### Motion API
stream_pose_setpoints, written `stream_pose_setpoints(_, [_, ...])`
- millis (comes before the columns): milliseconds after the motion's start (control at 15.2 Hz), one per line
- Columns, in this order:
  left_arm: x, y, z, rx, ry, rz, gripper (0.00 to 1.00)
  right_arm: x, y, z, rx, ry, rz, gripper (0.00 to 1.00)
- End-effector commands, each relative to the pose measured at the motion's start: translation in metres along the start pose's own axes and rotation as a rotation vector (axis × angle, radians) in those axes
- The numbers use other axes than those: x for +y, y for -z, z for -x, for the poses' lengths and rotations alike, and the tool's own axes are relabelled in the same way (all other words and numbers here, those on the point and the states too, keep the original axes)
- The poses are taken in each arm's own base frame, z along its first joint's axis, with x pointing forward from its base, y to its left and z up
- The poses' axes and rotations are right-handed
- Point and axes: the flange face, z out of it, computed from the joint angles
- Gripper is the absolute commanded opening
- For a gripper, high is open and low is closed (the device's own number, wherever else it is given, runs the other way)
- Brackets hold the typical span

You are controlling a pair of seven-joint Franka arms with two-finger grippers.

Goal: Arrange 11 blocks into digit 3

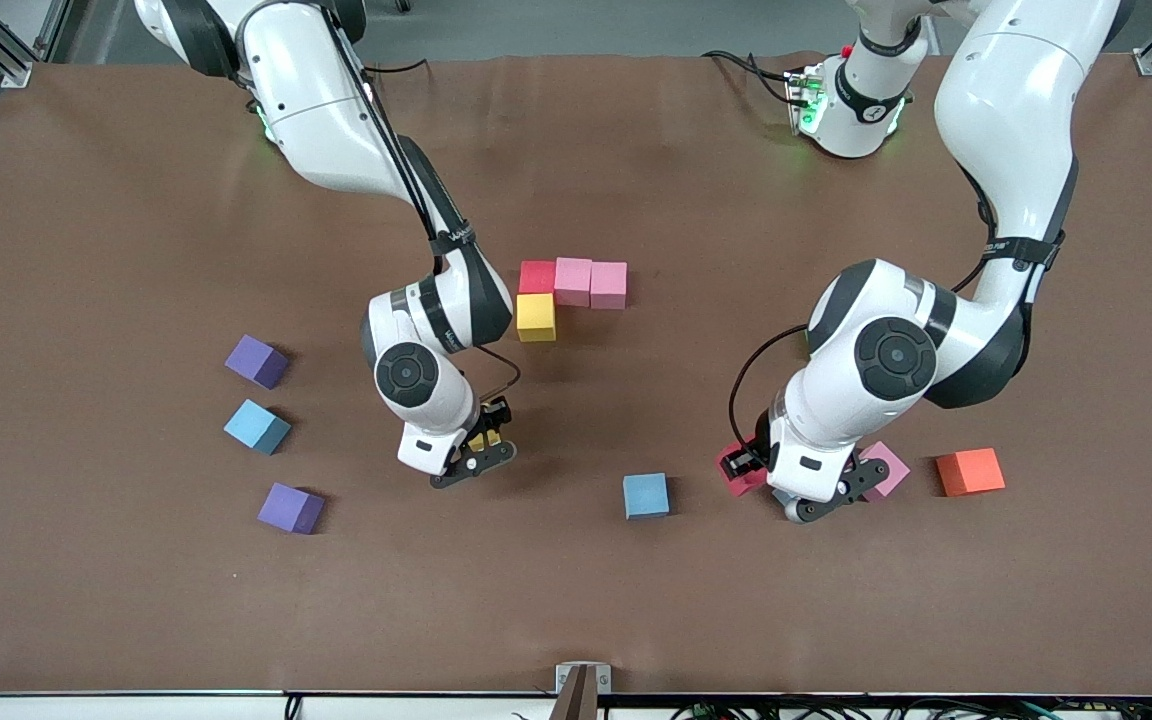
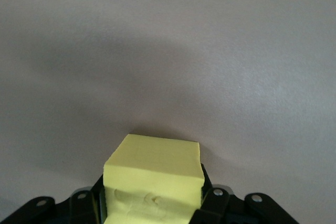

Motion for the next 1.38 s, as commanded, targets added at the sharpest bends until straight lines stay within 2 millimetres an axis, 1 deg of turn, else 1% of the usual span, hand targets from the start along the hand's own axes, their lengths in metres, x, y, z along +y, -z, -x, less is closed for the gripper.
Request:
stream_pose_setpoints(0, [0.001,0.021,0.007,-0.012,-0.013,-0.02,0.02,-0.014,0.002,0.007,-0.02,-0.128,-0.021,0.18])
stream_pose_setpoints(66, [0.001,0.026,0.007,-0.011,-0.009,-0.013,0.02,-0.019,0.003,0.008,-0.028,-0.162,-0.021,0.18])
stream_pose_setpoints(132, [0.001,0.037,0.007,-0.003,-0.007,-0.004,0.02,-0.028,0.005,0.009,-0.03,-0.193,-0.022,0.18])
stream_pose_setpoints(264, [0.001,0.044,0.007,-0.002,0.001,0.007,0.02,-0.052,0.005,0.014,-0.03,-0.259,-0.02,0.18])
stream_pose_setpoints(329, [0.001,0.058,0.009,0.008,0.001,0.011,0.02,-0.064,0.005,0.017,-0.031,-0.282,-0.019,0.18])
stream_pose_setpoints(395, [-0.001,0.068,0.012,0.0,0.004,0.0,0.02,-0.074,0.006,0.02,-0.031,-0.29,-0.018,0.18])
stream_pose_setpoints(461, [-0.006,0.07,0.011,-0.015,0.01,-0.014,0.02,-0.081,0.008,0.023,-0.032,-0.299,-0.019,0.18])
stream_pose_setpoints(527, [-0.01,0.068,0.012,-0.034,0.014,-0.042,0.02,-0.084,0.005,0.027,-0.036,-0.303,-0.016,0.18])
stream_pose_setpoints(593, [-0.012,0.065,0.018,-0.054,0.006,-0.077,0.02,-0.09,0.003,0.034,-0.04,-0.293,-0.015,0.19])
stream_pose_setpoints(791, [-0.012,0.088,0.032,-0.062,-0.015,-0.101,0.02,-0.096,0.008,0.053,-0.039,-0.287,-0.02,0.19])
stream_pose_setpoints(922, [-0.006,0.09,0.045,-0.083,-0.023,-0.111,0.02,-0.099,0.017,0.063,-0.045,-0.284,-0.028,0.19])
stream_pose_setpoints(988, [-0.007,0.089,0.046,-0.09,-0.024,-0.118,0.02,-0.102,0.021,0.067,-0.046,-0.279,-0.032,0.19])
stream_pose_setpoints(1054, [-0.01,0.09,0.043,-0.093,-0.021,-0.122,0.01,-0.112,0.021,0.072,-0.048,-0.267,-0.032,0.19])
stream_pose_setpoints(1120, [-0.016,0.09,0.038,-0.098,-0.015,-0.135,0.01,-0.116,0.02,0.074,-0.049,-0.259,-0.03,0.19])
stream_pose_setpoints(1186, [-0.018,0.09,0.036,-0.098,-0.013,-0.136,0.01,-0.12,0.021,0.074,-0.047,-0.255,-0.032,0.19])
stream_pose_setpoints(1318, [-0.025,0.083,0.028,-0.107,-0.004,-0.142,0.01,-0.12,0.019,0.073,-0.022,-0.254,-0.034,0.19])
